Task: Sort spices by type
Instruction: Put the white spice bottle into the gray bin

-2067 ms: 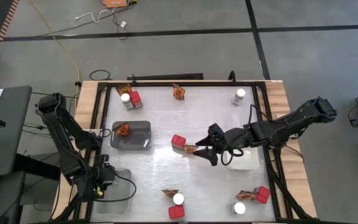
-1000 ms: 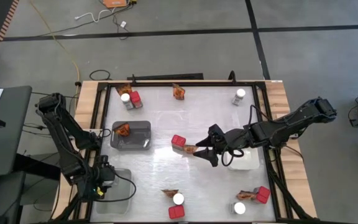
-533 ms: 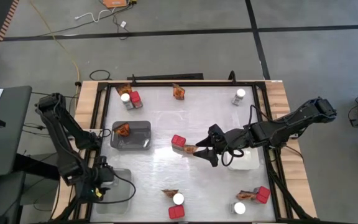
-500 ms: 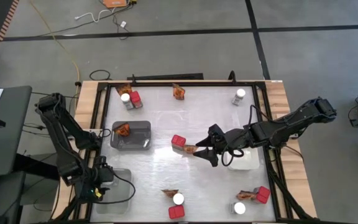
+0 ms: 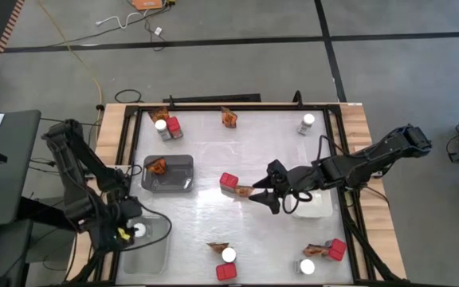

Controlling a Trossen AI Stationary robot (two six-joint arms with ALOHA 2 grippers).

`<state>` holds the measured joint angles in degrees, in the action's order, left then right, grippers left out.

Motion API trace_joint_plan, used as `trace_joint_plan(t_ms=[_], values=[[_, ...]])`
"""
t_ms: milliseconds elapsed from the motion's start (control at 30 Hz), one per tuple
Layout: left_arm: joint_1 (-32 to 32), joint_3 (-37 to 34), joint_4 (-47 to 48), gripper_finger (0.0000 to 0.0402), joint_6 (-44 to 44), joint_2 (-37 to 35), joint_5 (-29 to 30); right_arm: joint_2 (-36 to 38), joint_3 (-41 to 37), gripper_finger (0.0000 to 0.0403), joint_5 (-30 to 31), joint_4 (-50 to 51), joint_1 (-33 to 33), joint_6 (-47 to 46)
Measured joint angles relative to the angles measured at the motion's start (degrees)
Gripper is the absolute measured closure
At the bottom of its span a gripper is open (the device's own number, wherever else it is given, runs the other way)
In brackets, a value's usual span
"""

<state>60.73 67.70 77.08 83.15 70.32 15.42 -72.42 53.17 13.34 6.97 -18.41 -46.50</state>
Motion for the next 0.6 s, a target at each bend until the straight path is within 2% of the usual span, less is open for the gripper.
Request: trace_joint_plan(t_ms=[100,300,600], values=[[-2.17,2.64,-0.19,0.0107,3.82,0.0,0.95,0.01,0.0,0.0092,0.0,2.2,-0.21,-0.02],[-8.34,4.72,-1.31,0.0107,2.73,-0.02,2.77,0.02,0.0,0.0092,-0.18,7.37,-3.09,-0.15],[-24.89,4.72,-4.45,0.0107,4.71,0.0,7.8,0.96,0.01,0.0092,-0.48,18.88,-6.21,5.84]])
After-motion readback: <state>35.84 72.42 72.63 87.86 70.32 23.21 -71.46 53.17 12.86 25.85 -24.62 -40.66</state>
